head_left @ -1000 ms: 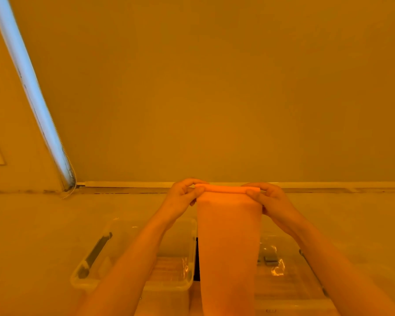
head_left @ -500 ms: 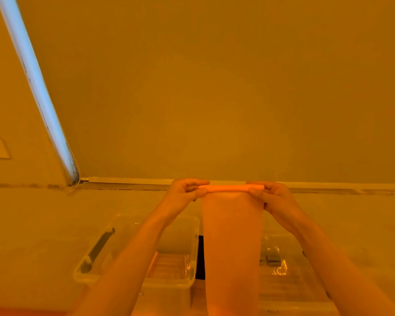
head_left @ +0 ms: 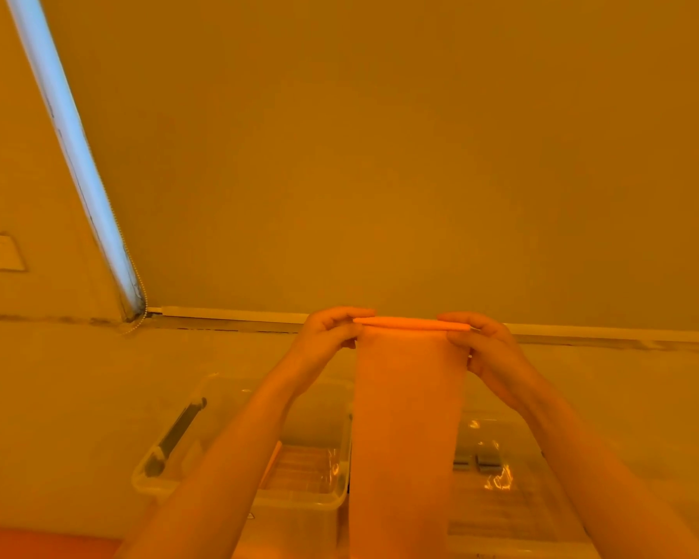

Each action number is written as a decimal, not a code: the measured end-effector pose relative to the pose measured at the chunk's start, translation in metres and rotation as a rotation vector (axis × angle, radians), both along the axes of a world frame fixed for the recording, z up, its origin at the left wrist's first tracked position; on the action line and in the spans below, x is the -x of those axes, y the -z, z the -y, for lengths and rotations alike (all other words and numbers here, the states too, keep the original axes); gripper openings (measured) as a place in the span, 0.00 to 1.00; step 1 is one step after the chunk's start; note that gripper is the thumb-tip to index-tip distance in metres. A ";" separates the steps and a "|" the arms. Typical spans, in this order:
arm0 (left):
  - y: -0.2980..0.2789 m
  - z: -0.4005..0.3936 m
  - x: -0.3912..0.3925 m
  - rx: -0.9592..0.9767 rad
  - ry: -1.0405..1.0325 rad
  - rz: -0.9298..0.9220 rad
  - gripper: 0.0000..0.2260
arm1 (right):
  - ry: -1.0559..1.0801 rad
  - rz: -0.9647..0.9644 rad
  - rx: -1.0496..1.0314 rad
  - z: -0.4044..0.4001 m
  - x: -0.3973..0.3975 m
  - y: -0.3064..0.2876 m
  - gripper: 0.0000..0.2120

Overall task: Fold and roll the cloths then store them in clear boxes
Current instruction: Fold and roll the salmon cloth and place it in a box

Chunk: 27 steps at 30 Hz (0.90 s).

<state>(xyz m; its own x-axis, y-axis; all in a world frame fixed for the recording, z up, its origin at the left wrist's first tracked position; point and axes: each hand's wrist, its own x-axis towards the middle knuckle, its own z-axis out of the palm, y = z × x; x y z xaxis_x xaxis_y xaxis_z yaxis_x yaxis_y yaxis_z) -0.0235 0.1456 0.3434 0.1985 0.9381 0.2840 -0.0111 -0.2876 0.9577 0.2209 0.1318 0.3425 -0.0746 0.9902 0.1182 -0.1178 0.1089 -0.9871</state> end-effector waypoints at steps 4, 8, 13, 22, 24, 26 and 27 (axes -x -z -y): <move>-0.001 0.001 0.003 -0.017 -0.012 -0.077 0.09 | 0.041 0.041 -0.017 0.001 0.005 0.002 0.08; 0.000 0.003 0.006 0.018 0.007 -0.142 0.13 | 0.068 0.075 -0.011 -0.003 0.004 0.005 0.07; -0.002 0.004 0.007 0.006 0.006 -0.215 0.05 | 0.021 0.094 0.032 -0.001 0.001 0.004 0.09; 0.005 0.008 0.002 -0.027 -0.030 -0.160 0.05 | -0.009 0.207 -0.051 0.010 0.000 0.002 0.06; 0.004 0.007 0.001 -0.014 -0.028 -0.119 0.07 | -0.039 0.156 -0.030 0.011 -0.003 0.002 0.08; 0.002 0.008 0.001 0.002 -0.027 -0.086 0.08 | -0.053 0.081 0.000 0.012 -0.005 0.001 0.10; 0.001 0.008 0.001 0.012 -0.020 -0.059 0.09 | -0.055 0.043 0.014 0.012 -0.005 0.001 0.12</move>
<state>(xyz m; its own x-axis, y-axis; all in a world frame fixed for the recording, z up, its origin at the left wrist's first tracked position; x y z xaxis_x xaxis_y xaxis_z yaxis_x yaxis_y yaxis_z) -0.0244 0.1375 0.3427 0.1954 0.9455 0.2606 0.0512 -0.2752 0.9600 0.2256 0.1201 0.3418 -0.1341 0.9859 0.0997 -0.0802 0.0895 -0.9928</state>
